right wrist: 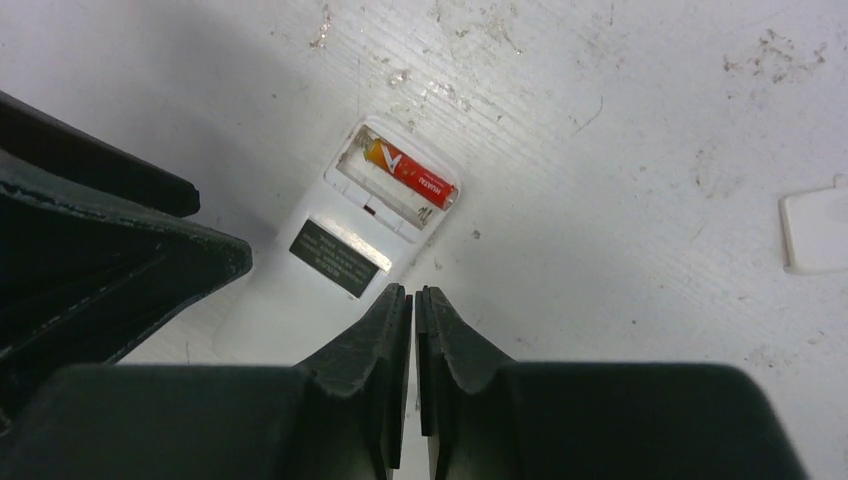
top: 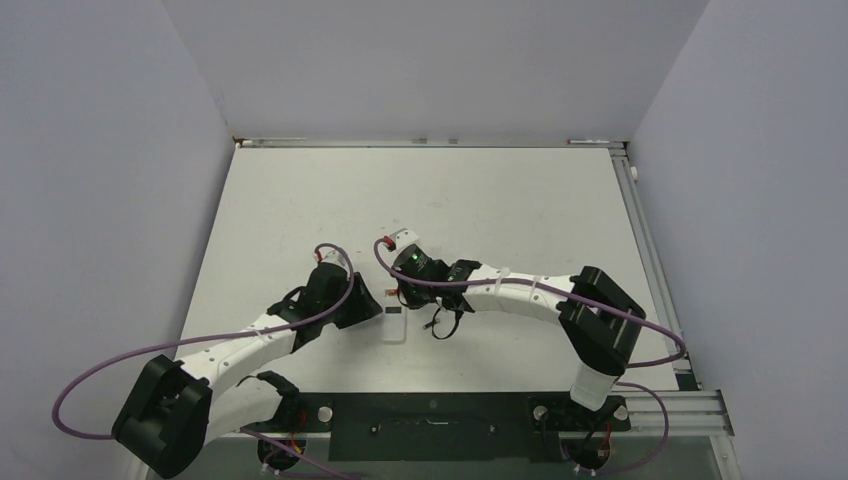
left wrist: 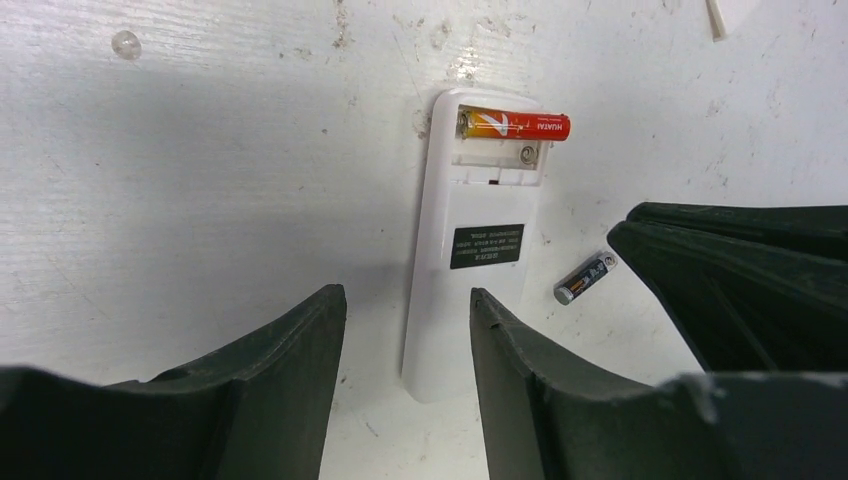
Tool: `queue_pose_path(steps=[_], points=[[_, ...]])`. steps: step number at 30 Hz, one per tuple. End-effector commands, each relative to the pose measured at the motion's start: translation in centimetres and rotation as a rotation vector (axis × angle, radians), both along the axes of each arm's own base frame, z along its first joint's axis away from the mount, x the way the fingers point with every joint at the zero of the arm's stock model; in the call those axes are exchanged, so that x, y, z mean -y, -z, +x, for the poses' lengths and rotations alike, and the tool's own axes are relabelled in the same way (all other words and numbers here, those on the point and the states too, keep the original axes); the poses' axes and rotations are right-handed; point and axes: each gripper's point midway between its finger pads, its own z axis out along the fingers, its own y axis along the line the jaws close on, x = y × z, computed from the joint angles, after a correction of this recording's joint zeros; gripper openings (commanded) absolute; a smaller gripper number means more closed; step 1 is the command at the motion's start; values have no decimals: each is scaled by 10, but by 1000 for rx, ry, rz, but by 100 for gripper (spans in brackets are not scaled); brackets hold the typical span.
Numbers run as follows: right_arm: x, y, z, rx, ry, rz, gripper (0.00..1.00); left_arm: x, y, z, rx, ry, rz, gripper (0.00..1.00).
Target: Load the batteries into the remote control
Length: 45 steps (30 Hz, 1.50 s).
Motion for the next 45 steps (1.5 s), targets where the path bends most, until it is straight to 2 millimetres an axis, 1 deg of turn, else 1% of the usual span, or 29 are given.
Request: queue_pose_path(steps=[1, 11, 24, 31, 33, 45], points=[[-25, -13, 12, 15, 22, 72, 9, -1, -8, 10, 40, -9, -2, 45], [-41, 0, 21, -10, 52, 75, 9, 8, 4, 3, 8, 39, -33, 42], [-48, 14, 33, -26, 91, 56, 9, 13, 15, -1, -24, 67, -46, 41], [-48, 20, 36, -37, 101, 46, 9, 14, 16, -2, -29, 74, -50, 41], [-49, 22, 37, -40, 100, 44, 9, 18, 11, 3, -2, 75, -66, 41], [-47, 35, 33, -65, 108, 35, 9, 19, 12, 3, -3, 74, -72, 41]])
